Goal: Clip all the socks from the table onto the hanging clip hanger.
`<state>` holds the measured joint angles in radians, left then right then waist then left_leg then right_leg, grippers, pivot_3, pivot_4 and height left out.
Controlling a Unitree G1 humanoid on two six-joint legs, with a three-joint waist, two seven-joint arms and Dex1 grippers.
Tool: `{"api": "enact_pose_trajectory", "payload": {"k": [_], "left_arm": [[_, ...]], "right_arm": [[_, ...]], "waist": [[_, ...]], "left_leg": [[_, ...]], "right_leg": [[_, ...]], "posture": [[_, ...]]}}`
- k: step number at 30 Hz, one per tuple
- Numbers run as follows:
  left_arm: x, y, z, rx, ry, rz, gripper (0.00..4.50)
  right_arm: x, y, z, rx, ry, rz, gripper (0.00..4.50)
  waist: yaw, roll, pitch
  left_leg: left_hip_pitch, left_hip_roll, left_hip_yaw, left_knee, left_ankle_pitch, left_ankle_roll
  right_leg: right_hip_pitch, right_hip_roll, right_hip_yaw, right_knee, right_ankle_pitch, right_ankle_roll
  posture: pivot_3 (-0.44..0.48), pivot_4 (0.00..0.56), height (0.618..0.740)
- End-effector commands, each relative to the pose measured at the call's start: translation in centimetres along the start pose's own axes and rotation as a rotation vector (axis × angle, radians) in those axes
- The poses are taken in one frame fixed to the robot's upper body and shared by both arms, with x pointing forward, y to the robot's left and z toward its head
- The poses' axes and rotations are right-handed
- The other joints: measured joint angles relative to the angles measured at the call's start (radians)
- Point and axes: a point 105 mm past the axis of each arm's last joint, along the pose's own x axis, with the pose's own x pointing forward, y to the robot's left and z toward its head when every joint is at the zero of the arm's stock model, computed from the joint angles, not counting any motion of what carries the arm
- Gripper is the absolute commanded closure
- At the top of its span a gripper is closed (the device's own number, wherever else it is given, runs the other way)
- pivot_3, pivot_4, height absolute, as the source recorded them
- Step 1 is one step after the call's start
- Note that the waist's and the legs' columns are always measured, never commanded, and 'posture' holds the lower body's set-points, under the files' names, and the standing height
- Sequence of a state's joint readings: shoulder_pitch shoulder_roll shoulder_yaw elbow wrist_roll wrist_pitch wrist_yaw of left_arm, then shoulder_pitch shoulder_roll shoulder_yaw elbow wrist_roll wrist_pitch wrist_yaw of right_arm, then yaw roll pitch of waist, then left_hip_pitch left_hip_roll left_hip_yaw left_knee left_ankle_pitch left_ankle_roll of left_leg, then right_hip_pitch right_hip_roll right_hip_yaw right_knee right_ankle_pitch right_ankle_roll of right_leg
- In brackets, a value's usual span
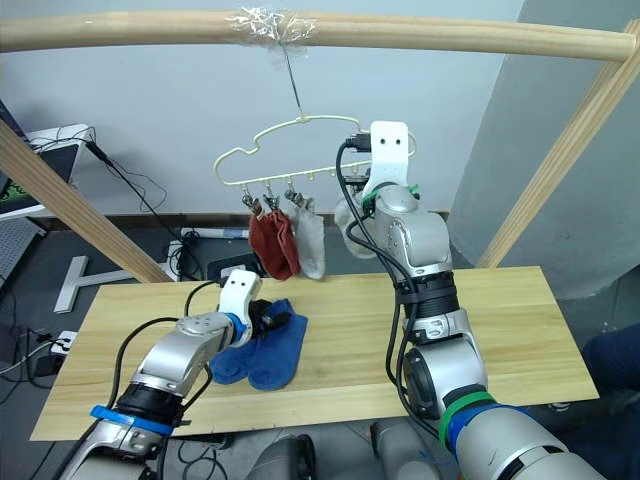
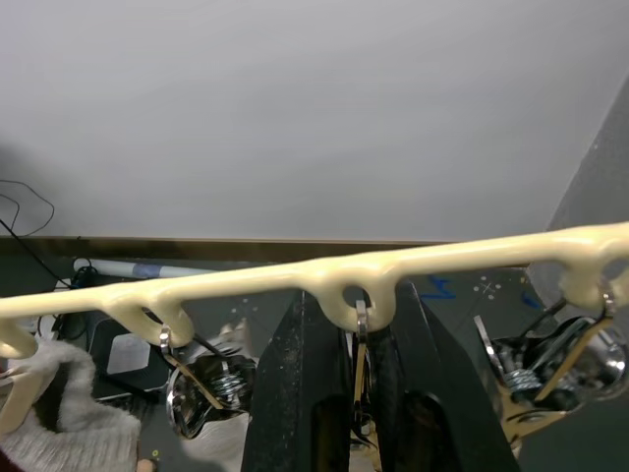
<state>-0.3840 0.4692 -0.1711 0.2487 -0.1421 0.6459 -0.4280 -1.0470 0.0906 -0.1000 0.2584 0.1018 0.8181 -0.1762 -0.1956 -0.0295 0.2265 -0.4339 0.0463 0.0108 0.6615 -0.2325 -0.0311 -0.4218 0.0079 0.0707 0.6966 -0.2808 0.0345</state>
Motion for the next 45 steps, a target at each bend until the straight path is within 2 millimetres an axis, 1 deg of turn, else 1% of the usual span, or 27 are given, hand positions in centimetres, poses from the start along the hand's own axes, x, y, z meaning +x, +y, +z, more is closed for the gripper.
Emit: {"api": "enact_pose_trajectory", "payload": {"k": [1,8,11,12,14,15,16,17,18,21,23,25,27,34,36,41,45], "left_arm": [[0.6,0.0,0.0,-0.002,0.014,0.0,1.58],[1.2,-0.8,-1.4,-0.046,0.094,-0.037,1.58],[1.2,-1.0,-1.5,-0.043,0.095,-0.05,2.09],[1.2,-1.0,-1.5,-0.045,0.096,-0.052,2.39],[1.1,-0.9,-1.6,-0.045,0.097,-0.049,2.81],[1.1,-0.9,-1.6,-0.044,0.099,-0.046,3.13],[1.1,-0.8,-1.6,-0.045,0.097,-0.046,3.2],[1.1,-0.8,-1.6,-0.046,0.096,-0.047,3.52],[1.1,-0.8,-1.6,-0.045,0.096,-0.047,3.71],[1.1,-0.9,-1.4,-0.044,0.093,-0.05,4.48],[1.1,-1.1,-1.1,-0.041,0.081,-0.06,4.48],[0.9,-1.6,-0.1,-0.035,0.037,-0.087,4.48],[0.5,-2.3,1.7,-0.027,-0.036,-0.134,4.48],[-2.6,-5.6,9.4,-0.022,-0.312,-0.356,4.48],[-3.2,-6.4,11.1,0.0,-0.358,-0.393,4.48],[-4.0,-8.2,14.6,0.067,-0.432,-0.456,4.48],[-4.1,-9.2,17.2,0.106,-0.478,-0.479,4.48]], "right_arm": [[-0.6,0.2,1.9,0.014,-0.067,0.011,4.49],[-0.7,0.2,2.0,0.018,-0.067,0.01,4.49],[-0.7,0.1,2.0,0.018,-0.065,0.008,4.5],[-0.7,0.1,2.0,0.018,-0.065,0.008,4.5],[-0.7,0.1,2.0,0.018,-0.063,0.007,4.5],[-0.7,0.1,2.0,0.018,-0.063,0.007,4.5],[-0.7,0.1,2.0,0.018,-0.062,0.007,4.5],[-0.7,0.1,2.0,0.018,-0.062,0.006,4.5],[-0.7,0.1,2.0,0.018,-0.062,0.007,4.5],[-0.7,0.1,1.9,0.018,-0.06,0.007,4.5],[-0.7,0.0,1.9,0.017,-0.059,0.006,4.5],[-0.7,0.0,1.9,0.017,-0.059,0.006,4.5],[-0.7,0.0,1.9,0.017,-0.059,0.006,4.5],[-0.7,0.1,1.9,0.016,-0.055,0.009,4.5],[-0.7,0.1,1.9,0.017,-0.054,0.011,4.5],[-0.7,0.3,1.9,0.021,-0.052,0.014,4.5],[-0.7,0.3,1.9,0.023,-0.051,0.016,4.5]], "waist": [[0.001,0.0,0.0],[0.0,0.0,0.0],[0.0,0.0,-0.001],[0.0,0.0,-0.001],[0.0,0.0,-0.001],[0.0,0.0,-0.001],[0.0,0.0,-0.001],[0.0,0.0,-0.001],[0.0,0.0,-0.001],[0.0,0.0,-0.001],[0.0,0.0,-0.001],[0.0,0.0,-0.001],[0.0,0.0,-0.001],[0.001,0.0,0.0],[0.0,0.0,0.0],[0.0,0.0,0.0],[0.0,0.0,0.0]], "left_leg": [[0.0,0.0,0.0,0.0,0.0,0.0],[0.001,-0.001,0.0,0.001,0.0,0.0],[0.001,-0.001,0.0,0.001,0.0,0.001],[0.001,-0.001,0.0,0.001,0.0,0.001],[0.001,-0.001,0.0,0.001,0.0,0.001],[0.001,-0.001,0.0,0.001,0.0,0.001],[0.001,-0.001,0.0,0.001,0.0,0.001],[0.001,-0.001,0.0,0.001,0.0,0.001],[0.001,-0.001,0.0,0.001,0.0,0.001],[0.001,-0.001,0.0,0.001,0.0,0.001],[0.001,-0.001,0.0,0.001,0.0,0.001],[0.001,-0.001,0.0,0.001,0.0,0.001],[0.001,-0.001,0.0,0.0,0.0,0.001],[0.0,-0.001,-0.001,0.0,0.0,0.001],[0.0,-0.001,-0.001,0.0,0.0,0.001],[0.0,-0.001,0.0,0.0,0.0,0.001],[0.0,-0.001,0.0,0.0,0.0,0.001]], "right_leg": [[0.0,0.0,0.0,0.0,0.0,0.0],[0.001,-0.001,0.0,0.001,0.0,0.0],[0.001,-0.001,0.0,0.001,0.0,0.0],[0.001,-0.001,0.0,0.001,0.0,0.0],[0.001,-0.001,0.0,0.001,0.0,0.0],[0.001,-0.001,0.0,0.001,0.0,0.0],[0.001,-0.001,0.0,0.001,0.0,0.0],[0.001,-0.001,0.0,0.001,0.0,0.0],[0.001,-0.001,0.0,0.001,0.0,0.0],[0.001,-0.001,0.0,0.001,0.0,0.0],[0.001,-0.001,0.0,0.001,0.0,0.0],[0.001,-0.001,0.0,0.001,0.0,0.0],[0.001,-0.001,0.0,0.001,0.0,0.0],[0.001,-0.001,0.0,0.0,0.0,0.0],[0.001,-0.001,0.0,0.0,0.0,0.0],[0.001,0.003,0.0,-0.001,0.0,0.0],[0.001,0.003,0.0,-0.001,0.0,0.0]], "posture": [[-0.221,0.201,0.74],[-0.226,0.203,0.74],[-0.226,0.203,0.74],[-0.226,0.203,0.74],[-0.226,0.203,0.74],[-0.226,0.203,0.74],[-0.225,0.207,0.74],[-0.225,0.207,0.74],[-0.225,0.207,0.74],[-0.224,0.206,0.74],[-0.224,0.206,0.74],[-0.224,0.206,0.74],[-0.224,0.206,0.74],[-0.229,0.207,0.74],[-0.229,0.206,0.74],[-0.232,0.203,0.74],[-0.235,0.201,0.74]]}}
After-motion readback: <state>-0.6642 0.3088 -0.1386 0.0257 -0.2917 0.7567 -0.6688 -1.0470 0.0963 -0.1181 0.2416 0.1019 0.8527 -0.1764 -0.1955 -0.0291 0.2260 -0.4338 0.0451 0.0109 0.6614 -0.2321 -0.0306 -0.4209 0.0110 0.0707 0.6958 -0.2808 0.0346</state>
